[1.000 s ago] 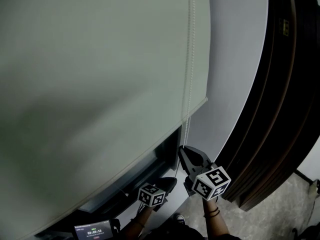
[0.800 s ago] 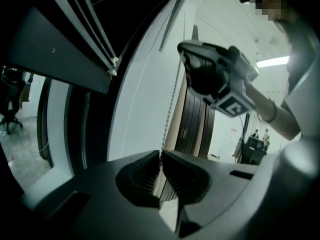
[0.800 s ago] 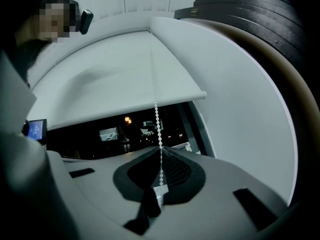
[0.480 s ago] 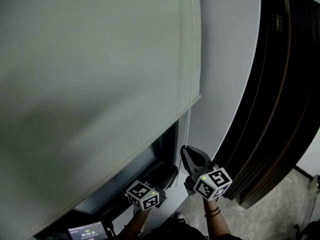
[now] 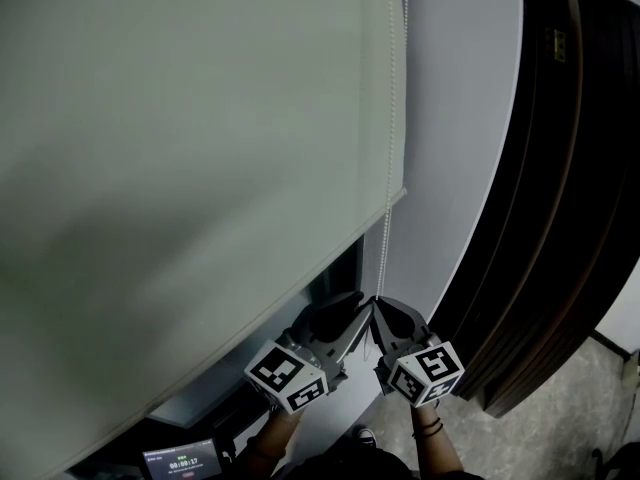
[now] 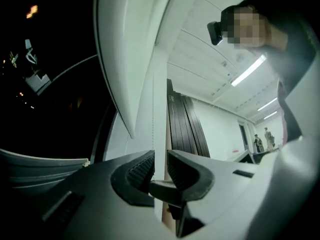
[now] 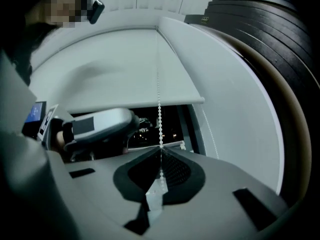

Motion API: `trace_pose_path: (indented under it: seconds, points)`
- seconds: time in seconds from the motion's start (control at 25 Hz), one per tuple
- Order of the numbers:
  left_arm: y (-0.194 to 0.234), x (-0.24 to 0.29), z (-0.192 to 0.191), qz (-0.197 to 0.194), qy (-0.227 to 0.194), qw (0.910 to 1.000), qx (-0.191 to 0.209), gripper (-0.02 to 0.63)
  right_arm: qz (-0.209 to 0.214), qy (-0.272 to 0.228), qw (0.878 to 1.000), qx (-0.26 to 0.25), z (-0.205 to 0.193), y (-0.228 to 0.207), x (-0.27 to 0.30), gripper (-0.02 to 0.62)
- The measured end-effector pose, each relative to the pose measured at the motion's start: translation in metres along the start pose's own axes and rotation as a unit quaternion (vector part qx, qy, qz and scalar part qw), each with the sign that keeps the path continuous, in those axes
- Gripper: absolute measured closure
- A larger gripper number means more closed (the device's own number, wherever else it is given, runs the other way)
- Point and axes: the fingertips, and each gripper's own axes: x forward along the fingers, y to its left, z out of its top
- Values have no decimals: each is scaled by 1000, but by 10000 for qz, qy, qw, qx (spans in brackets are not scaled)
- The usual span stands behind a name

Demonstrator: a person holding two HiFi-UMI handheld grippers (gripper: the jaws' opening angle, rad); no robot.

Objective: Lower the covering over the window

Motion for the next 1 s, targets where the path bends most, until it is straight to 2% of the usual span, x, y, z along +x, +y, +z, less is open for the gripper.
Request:
trace_pose_path:
  seconds: [0.12,0.28,0.36,0.48,0.64,0.76,1.0]
  points:
    - [6,4,-6,135,70,9999,54,535,-105,750,9971,-4,-49,0,-1,584]
    - [4,6,-31,112,153,9995,-233,528,-265,1549,9865,456,-134,-2,-20,584]
    - [-1,5,-44,168,311,9992,-174,528,-335,2009,9783,376,-179,-1,-31,584]
    - [6,7,-55,500,421,9979,36,528,-323,2459,9675,494,-227,2,-45,584]
    - [17,9,-60,640,462,9969,40,526,-306,2528,9648,658,-240,1,-51,584]
    - [16,9,-54,549,386,9977,8,526,-276,2559,9645,595,-239,3,-50,584]
    - [7,20,-52,285,453,9983,221,534,-223,2499,9652,738,-238,4,-54,584]
